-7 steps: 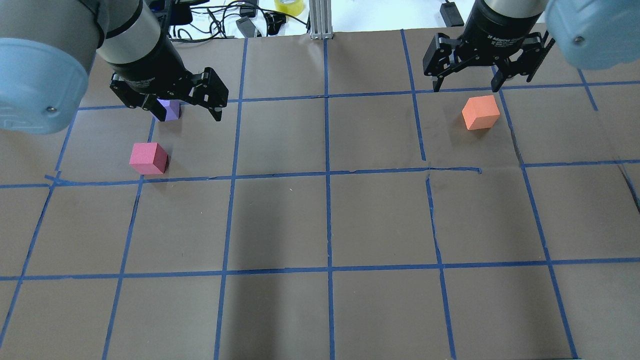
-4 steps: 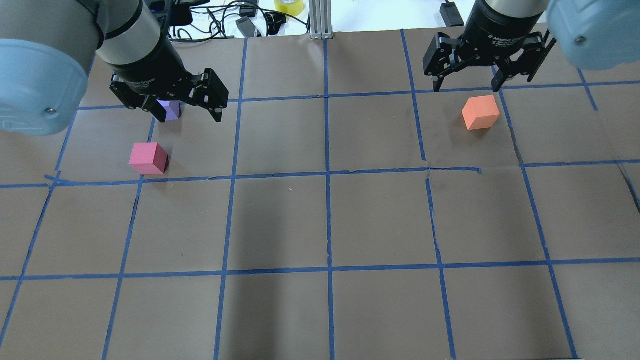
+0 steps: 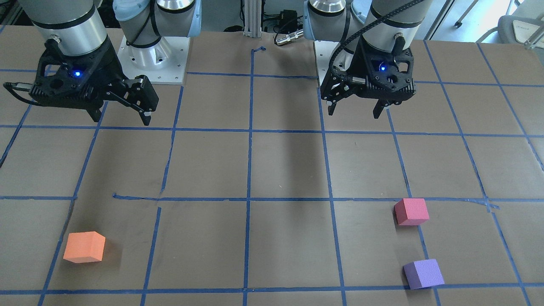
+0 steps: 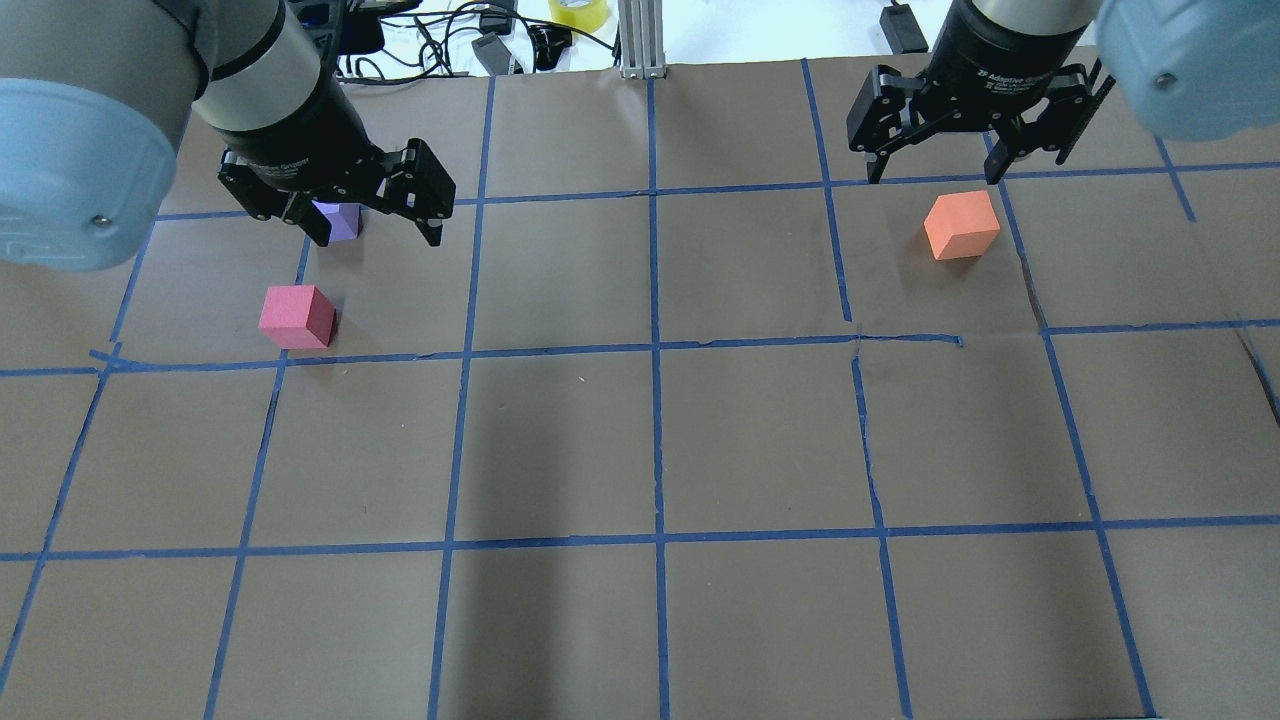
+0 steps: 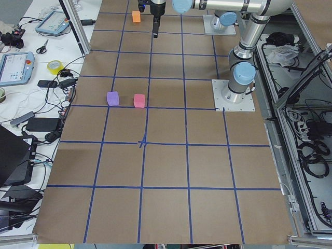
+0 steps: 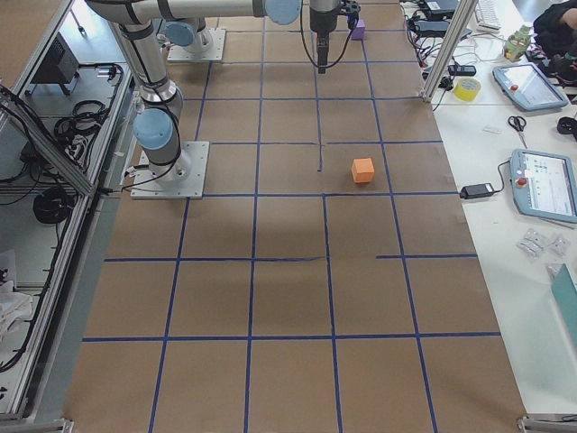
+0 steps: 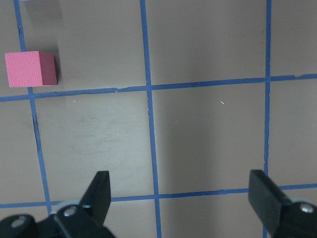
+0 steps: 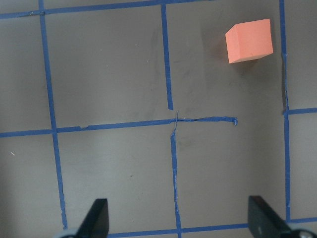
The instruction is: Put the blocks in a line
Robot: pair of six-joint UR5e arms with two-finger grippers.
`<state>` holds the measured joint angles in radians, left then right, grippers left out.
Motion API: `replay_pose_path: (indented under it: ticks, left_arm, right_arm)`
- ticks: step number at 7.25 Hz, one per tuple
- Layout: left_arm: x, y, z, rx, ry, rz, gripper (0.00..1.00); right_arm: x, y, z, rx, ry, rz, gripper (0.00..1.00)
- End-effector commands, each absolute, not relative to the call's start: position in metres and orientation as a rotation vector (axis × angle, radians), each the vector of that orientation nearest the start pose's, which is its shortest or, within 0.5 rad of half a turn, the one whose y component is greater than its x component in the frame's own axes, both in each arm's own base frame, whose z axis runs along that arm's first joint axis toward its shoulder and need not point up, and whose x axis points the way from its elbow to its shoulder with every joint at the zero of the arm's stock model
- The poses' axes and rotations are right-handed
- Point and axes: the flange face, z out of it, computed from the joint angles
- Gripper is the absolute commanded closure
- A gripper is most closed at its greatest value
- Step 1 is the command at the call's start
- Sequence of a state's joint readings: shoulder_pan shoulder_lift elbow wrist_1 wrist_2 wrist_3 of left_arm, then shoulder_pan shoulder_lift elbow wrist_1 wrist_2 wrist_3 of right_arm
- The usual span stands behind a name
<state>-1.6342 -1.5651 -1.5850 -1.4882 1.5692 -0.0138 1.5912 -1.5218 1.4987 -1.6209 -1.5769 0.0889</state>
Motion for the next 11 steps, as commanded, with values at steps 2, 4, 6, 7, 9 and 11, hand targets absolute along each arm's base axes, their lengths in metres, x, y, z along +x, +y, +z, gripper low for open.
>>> replay_pose_path:
  ticks: [2,4,6,7,9,11]
  left_arm:
    - [-0.166,-0.489,0.489,0.078,3.148,-0.106,0.00]
    - [-0.166,-0.490,0.487,0.073,3.151,-0.098,0.00]
    - [-0.165,-0.491,0.486,0.071,3.151,-0.094,0.00]
    - [-0.166,-0.489,0.489,0.073,3.151,-0.103,0.00]
    - [-0.165,-0.490,0.490,0.071,3.152,-0.113,0.00]
    - [-0.166,-0.493,0.483,0.068,3.153,-0.091,0.00]
  right_arm:
    - [0.143,-0.519,0.502,0.107,3.143,-0.112,0.00]
    - [0.136,-0.537,0.505,0.114,3.142,-0.133,0.00]
    - [0.102,-0.593,0.480,0.124,3.162,-0.080,0.00]
    - [0.074,-0.606,0.460,0.110,3.162,-0.028,0.00]
    - [0.037,-0.650,0.396,-0.111,3.163,0.004,0.00]
    - [-0.003,-0.682,0.314,-0.119,3.153,0.035,0.00]
